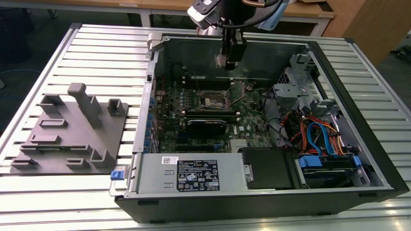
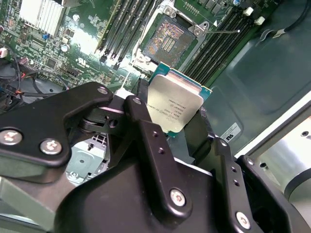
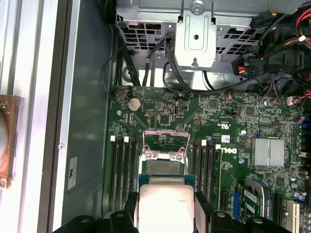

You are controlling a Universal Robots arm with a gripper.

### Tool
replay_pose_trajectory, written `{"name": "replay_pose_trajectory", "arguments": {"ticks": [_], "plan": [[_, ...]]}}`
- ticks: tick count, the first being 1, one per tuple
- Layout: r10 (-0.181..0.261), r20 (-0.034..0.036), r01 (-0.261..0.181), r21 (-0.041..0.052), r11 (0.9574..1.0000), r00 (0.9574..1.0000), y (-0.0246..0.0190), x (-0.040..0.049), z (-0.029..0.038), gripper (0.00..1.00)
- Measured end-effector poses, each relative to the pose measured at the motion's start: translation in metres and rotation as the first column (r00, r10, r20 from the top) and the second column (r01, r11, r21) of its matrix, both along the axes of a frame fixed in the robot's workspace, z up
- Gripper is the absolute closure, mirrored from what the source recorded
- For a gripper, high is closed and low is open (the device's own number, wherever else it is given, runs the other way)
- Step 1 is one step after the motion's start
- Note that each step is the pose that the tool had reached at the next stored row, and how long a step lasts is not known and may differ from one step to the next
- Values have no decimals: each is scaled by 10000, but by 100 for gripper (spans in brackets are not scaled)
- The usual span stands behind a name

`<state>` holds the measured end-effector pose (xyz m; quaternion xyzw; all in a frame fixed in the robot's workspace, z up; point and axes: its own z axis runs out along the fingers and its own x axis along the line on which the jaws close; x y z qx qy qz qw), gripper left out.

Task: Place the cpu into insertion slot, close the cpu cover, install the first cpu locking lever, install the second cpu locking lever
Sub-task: 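Place the cpu into insertion slot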

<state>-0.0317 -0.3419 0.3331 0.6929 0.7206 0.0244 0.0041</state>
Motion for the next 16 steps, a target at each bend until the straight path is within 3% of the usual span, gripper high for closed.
{"name": "replay_pose_trajectory", "arguments": {"ticks": [16], "plan": [[41, 0, -41, 0, 10000, 10000, 0, 0, 0, 46]]}}
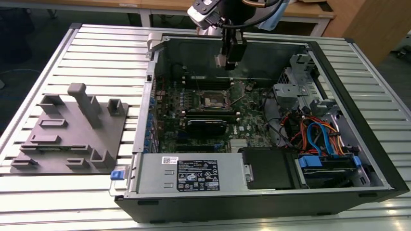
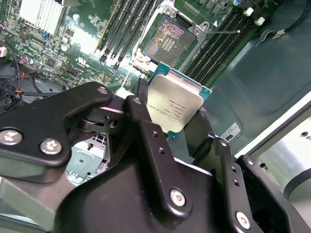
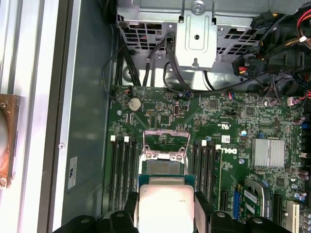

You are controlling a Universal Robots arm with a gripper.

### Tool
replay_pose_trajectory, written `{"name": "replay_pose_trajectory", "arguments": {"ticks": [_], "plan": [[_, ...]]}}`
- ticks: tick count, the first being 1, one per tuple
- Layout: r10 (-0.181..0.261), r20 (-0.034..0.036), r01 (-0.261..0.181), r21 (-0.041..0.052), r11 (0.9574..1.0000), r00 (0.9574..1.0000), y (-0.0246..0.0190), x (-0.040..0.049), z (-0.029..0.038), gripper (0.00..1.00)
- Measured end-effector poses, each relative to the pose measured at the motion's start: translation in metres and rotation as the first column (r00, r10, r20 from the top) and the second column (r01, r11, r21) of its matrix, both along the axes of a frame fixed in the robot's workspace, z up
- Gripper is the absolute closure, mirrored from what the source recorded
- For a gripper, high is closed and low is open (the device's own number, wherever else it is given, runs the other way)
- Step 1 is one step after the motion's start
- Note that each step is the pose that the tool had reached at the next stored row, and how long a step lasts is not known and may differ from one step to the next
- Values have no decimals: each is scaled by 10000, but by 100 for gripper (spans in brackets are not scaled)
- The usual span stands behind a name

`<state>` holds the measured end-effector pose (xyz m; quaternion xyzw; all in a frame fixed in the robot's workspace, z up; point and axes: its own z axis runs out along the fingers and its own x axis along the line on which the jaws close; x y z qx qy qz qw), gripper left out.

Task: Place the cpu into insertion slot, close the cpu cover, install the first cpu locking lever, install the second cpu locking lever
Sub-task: 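Place the cpu into insertion slot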

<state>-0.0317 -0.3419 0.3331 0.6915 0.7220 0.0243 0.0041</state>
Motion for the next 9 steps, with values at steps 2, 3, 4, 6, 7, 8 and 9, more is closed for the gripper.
{"name": "replay_pose_trajectory", "arguments": {"ticks": [2, 3, 4, 6, 7, 8, 9], "plan": [[10, 0, -10, 1, 10000, 10000, 0, 0, 0, 46], [10, 0, -10, 0, 10000, 10000, 0, 0, 0, 46], [11, 0, -11, 0, 10000, 10000, 0, 0, 0, 46], [13, 0, -13, 0, 10000, 10000, 0, 0, 0, 46], [13, 0, -13, 0, 10000, 10000, 0, 0, 0, 46], [14, 0, -14, 1, 10000, 10000, 0, 0, 0, 46], [14, 0, -14, 0, 10000, 10000, 0, 0, 0, 46]]}}
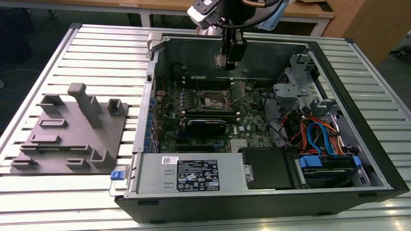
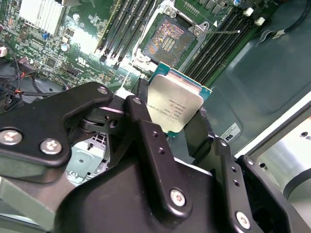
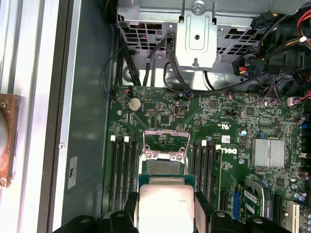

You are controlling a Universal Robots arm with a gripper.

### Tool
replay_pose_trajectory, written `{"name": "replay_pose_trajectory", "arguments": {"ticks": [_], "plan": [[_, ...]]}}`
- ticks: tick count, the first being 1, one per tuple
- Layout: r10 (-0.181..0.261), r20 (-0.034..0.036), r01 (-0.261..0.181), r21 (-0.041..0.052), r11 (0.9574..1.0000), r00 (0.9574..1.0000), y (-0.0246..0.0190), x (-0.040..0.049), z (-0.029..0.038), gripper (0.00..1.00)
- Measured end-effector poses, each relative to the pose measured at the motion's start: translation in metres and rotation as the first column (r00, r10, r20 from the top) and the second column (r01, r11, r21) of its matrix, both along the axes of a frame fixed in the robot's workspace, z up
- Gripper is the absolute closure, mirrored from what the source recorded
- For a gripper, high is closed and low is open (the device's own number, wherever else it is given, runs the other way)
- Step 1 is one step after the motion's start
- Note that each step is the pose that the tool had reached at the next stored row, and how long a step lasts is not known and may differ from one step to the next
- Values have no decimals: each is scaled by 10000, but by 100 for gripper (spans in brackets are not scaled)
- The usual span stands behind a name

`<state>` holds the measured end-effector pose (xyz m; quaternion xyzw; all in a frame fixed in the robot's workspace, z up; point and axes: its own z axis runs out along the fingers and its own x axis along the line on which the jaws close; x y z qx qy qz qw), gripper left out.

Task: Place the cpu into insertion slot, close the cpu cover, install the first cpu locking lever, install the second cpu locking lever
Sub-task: 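Place the cpu into insertion slot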

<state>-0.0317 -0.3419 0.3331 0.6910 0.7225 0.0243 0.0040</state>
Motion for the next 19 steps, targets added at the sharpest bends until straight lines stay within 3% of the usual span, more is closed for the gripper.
{"name": "replay_pose_trajectory", "arguments": {"ticks": [3, 19], "plan": [[13, 1, -13, 3, 10000, 10000, 0, -1, -12, 46], [64, 0, -64, 1, 10000, 10000, 0, -53, -300, 46]]}}
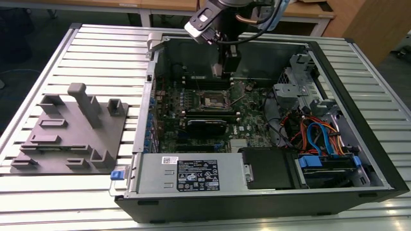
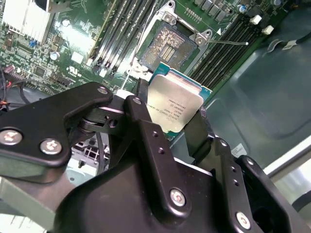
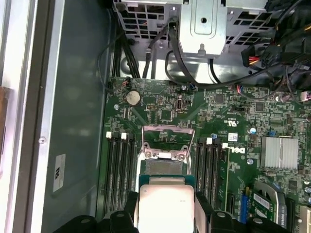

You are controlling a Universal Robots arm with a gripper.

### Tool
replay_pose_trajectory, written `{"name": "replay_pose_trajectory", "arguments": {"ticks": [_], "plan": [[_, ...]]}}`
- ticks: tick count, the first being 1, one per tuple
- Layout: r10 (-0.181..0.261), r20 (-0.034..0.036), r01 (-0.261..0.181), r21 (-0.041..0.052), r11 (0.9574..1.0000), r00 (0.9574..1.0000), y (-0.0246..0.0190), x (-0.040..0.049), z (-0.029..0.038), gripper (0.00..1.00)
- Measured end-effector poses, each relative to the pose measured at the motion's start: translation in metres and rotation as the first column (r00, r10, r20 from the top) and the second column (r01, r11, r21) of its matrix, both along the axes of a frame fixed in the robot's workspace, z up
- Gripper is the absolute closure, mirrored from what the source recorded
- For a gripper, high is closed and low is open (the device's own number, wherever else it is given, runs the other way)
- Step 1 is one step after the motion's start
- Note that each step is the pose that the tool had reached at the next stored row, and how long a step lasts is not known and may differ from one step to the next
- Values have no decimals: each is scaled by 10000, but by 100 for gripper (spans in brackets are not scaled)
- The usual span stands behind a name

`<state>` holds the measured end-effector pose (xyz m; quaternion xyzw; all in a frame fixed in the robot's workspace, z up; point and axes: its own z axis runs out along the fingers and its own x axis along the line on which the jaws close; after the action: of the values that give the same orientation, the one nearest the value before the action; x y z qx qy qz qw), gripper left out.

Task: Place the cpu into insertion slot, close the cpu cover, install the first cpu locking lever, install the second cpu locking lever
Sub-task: 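Place the cpu into insertion slot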

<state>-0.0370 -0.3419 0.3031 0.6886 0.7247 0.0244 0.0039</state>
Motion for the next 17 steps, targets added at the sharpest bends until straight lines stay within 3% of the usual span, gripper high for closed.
{"name": "replay_pose_trajectory", "arguments": {"ticks": [4, 17], "plan": [[-189, 1, 189, 1, 9998, 9998, -1, 0, -66, 46], [-215, 1, 215, 0, 9998, 9998, -1, 0, -110, 46]]}}
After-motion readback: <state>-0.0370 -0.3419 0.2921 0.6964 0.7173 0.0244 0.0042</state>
